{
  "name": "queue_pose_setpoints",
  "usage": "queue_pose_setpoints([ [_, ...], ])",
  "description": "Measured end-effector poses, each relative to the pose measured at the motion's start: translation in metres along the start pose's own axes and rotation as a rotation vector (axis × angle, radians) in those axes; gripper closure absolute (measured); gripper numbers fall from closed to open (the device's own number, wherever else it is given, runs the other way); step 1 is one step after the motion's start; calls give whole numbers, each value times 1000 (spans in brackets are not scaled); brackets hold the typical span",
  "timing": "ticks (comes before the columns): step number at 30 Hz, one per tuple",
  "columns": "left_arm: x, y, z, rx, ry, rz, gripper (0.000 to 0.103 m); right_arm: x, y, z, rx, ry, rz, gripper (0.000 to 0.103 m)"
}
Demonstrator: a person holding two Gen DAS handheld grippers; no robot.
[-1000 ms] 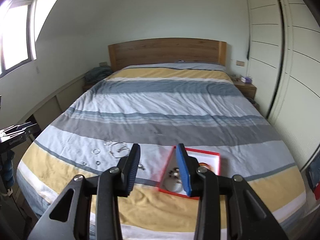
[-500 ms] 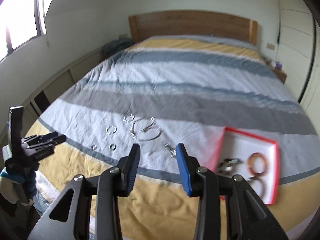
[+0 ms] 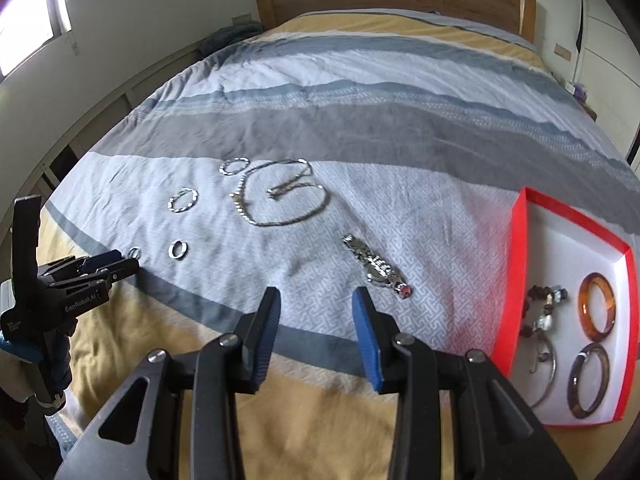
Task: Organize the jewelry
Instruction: 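Grasp a silver ring with the left tool while the right tool grasps the silver watch, then carry the silver ring and watch over the red box with both tools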
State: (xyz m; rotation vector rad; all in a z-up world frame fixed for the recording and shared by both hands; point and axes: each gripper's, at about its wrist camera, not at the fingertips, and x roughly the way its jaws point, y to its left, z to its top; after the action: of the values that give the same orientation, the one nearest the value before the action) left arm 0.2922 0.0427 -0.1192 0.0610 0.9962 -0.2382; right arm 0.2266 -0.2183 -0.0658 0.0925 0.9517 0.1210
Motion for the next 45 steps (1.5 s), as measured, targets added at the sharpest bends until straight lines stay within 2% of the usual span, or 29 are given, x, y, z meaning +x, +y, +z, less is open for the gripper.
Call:
queue_pose_setpoints([
  [2,4,2,0,-6,-8,-9,71,6,-6,1,-2,-2,-13,67],
  [6,9,6,2,-24,-18,-23,84,20,-19,7,-5,10,-34,68],
  [15,18,9,3,-28,-31,-36,84,62,-29,27,-56,80,-55,67],
  [24,25,8,10,-28,-37,-33,85,82,-36,24,-35,142,-37,68],
  [26,23,8,9,-30,-42,-33,85,82,-37,23,-18,148,-24,80],
  [34,7,7,1,-38,-53,-48,85,59,-37,16,30,115,12,81],
  [45,-49,-1,-11,-37,-81,-32,85,-11,-16,7,24,46,65,81],
])
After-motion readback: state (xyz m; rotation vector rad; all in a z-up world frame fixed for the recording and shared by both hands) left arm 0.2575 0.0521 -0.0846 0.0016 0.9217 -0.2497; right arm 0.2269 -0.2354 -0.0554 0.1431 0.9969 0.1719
